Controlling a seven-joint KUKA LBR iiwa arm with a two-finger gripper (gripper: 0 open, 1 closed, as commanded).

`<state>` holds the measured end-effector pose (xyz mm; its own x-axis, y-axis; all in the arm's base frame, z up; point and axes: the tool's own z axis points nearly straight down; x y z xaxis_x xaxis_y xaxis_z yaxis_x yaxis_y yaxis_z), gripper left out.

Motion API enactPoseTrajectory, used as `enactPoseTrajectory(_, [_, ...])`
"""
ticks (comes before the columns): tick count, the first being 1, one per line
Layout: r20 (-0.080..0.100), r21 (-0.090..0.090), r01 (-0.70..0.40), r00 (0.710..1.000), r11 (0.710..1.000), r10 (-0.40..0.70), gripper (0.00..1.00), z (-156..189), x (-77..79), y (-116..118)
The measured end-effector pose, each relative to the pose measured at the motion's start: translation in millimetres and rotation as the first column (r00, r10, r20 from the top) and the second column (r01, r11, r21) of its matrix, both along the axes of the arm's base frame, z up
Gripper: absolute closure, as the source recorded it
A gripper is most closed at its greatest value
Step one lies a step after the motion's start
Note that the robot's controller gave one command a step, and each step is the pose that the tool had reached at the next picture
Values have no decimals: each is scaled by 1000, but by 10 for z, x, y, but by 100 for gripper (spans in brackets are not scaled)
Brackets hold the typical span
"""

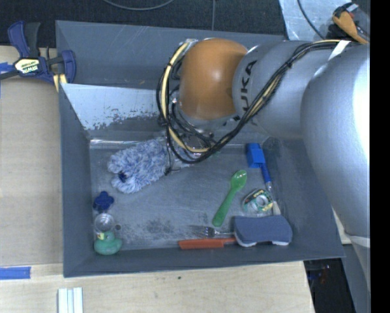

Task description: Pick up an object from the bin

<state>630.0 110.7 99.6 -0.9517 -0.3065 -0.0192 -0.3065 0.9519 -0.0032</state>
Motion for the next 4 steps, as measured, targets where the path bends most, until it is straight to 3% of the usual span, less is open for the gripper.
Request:
enactPoseTrajectory(1, [11,3,19,1000,1000,-19,100,114,18,-8])
enactPoseTrajectory(2, [6,2,9,1000,1000,-9,100,59,9,-5])
enactPoseTrajectory(3, [15,3,16,1000,1000,-16,100,582,25,-9])
enactPoseTrajectory(4, [9,3,11,1000,1000,-11,100,689,6,-5])
